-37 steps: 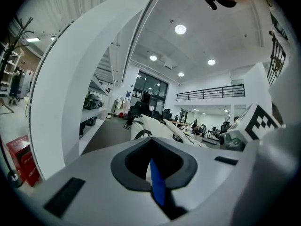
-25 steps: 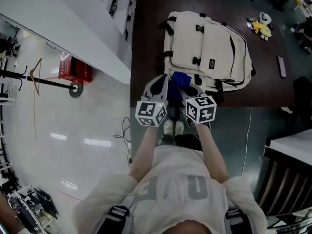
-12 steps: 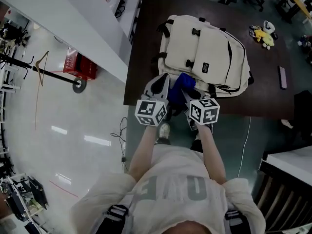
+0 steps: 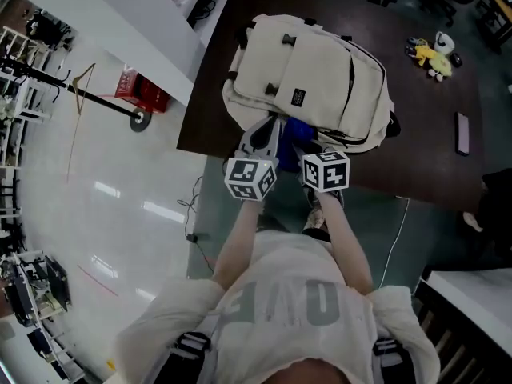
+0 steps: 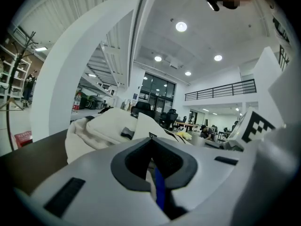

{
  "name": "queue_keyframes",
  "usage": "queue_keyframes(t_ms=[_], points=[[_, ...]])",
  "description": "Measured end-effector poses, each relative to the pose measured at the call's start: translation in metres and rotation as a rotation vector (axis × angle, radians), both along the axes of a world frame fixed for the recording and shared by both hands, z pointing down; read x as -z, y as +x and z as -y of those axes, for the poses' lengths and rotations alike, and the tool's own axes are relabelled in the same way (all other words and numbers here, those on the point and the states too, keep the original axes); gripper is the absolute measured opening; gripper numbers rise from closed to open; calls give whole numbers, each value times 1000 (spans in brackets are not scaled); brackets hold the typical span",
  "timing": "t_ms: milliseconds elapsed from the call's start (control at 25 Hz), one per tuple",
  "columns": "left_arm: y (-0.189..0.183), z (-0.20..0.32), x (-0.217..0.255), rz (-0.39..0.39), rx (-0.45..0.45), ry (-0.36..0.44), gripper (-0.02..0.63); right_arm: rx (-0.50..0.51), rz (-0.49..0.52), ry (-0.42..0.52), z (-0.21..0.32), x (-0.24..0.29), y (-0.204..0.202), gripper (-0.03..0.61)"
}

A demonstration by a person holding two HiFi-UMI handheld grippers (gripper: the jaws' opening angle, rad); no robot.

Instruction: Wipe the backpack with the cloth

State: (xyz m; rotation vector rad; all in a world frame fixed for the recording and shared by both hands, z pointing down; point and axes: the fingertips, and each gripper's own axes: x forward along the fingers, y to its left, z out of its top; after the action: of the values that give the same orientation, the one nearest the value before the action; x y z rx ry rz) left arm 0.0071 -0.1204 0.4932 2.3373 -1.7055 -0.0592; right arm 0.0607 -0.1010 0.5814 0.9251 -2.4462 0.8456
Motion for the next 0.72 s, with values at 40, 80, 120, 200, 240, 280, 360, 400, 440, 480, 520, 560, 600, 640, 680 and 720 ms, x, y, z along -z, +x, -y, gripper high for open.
queue_keyframes(t_ms=[40,80,120,200,240,280,360,400,440,480,520,560,600,640,680,720], points=[[8,-1,-4,1,4,-7,3,-7,-34,-1,2,-9,15,42],[17,-3,-8,2,5,-14,3,-14,-48,-9,3,-16,29,43],[26,-5,-12,7,3,-22,3,-21,-42,-21,3,-21,41,42],[46,-7,-18,19,-8,-33,3,-22,-20,-33,1,-24,59,42],[55,-7,-20,22,-14,-37,3,-15,-19,-29,1,-24,66,43],[64,-7,-22,24,-21,-39,3,-8,-23,-24,0,-25,71,43],[81,-9,-27,27,-35,-43,3,-5,-46,-15,1,-28,84,43],[89,-9,-28,27,-40,-44,3,-11,-63,-12,2,-31,94,43],[95,-10,-29,25,-43,-44,4,-18,-79,-8,4,-33,104,43],[101,-10,-30,23,-44,-44,3,-23,-91,-4,7,-34,114,43],[106,-10,-30,21,-44,-44,3,-25,-99,0,9,-35,122,42],[109,-10,-31,19,-43,-44,3,-25,-103,1,10,-35,128,43],[112,-10,-31,19,-42,-45,3,-27,-108,2,11,-35,133,42],[114,-11,-32,19,-40,-45,3,-29,-120,4,11,-35,139,43],[116,-11,-32,17,-37,-46,3,-32,-138,8,11,-36,145,43],[118,-12,-32,14,-34,-47,3,-35,-156,13,12,-36,152,43]])
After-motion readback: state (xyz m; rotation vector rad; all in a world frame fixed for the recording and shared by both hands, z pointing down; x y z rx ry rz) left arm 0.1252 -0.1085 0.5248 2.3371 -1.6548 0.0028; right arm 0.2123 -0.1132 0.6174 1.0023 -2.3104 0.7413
